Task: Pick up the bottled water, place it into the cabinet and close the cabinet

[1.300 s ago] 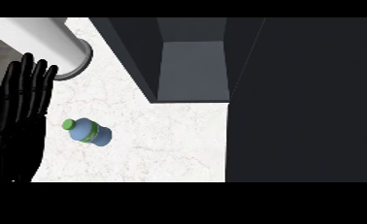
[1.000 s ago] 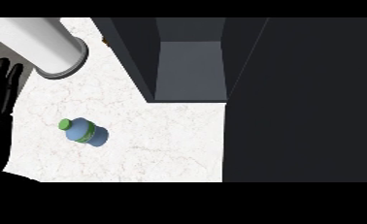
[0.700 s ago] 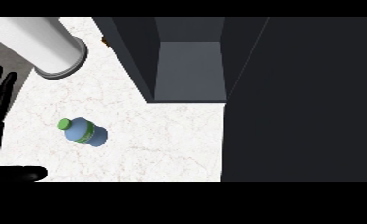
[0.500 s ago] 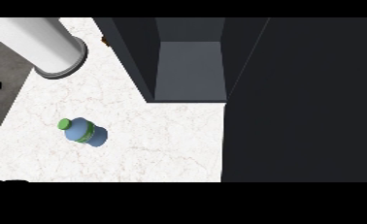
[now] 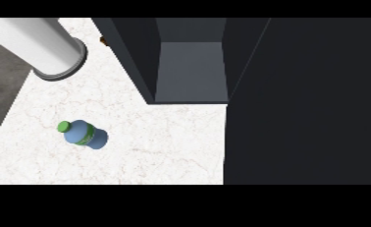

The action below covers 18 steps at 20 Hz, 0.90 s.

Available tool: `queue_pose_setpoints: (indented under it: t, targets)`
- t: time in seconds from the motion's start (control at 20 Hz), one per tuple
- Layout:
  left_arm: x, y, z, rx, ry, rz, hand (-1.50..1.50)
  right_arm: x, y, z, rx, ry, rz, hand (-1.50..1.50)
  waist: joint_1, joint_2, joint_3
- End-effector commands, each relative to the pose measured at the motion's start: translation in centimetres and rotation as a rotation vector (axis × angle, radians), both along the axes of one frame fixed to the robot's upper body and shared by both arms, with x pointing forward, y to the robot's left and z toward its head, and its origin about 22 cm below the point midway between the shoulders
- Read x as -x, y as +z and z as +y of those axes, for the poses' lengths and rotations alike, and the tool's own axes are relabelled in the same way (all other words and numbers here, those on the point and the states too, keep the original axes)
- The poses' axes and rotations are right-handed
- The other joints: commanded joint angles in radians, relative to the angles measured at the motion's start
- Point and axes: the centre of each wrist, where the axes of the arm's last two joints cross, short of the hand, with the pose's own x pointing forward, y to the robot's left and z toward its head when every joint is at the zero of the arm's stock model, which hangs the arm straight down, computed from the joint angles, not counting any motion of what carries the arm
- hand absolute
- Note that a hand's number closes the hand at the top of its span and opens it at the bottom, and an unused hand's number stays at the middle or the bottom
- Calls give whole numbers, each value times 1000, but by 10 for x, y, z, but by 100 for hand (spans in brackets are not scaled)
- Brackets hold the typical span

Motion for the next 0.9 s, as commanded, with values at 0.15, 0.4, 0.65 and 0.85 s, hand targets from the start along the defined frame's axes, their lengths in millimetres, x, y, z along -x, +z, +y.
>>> queue_pose_setpoints:
  t: [0.15, 0.4, 0.65, 0.85]
  targets:
    - [1, -36, 30, 33, 41, 90, -150, 37, 25, 11, -18, 5, -33, -150, -10, -3, -1]
    - [-15, -65, 40, 47, 25, 159, -150, 38, 25, 8, -6, 2, -42, -150, -10, 0, -1]
    - [-33, -112, 28, 114, -12, 244, -150, 46, 17, 3, -6, 32, -27, -150, -25, -1, -1]
    - [-31, -138, 50, 163, 33, 258, -150, 55, 27, 6, 6, 25, -30, -150, -23, -1, -2]
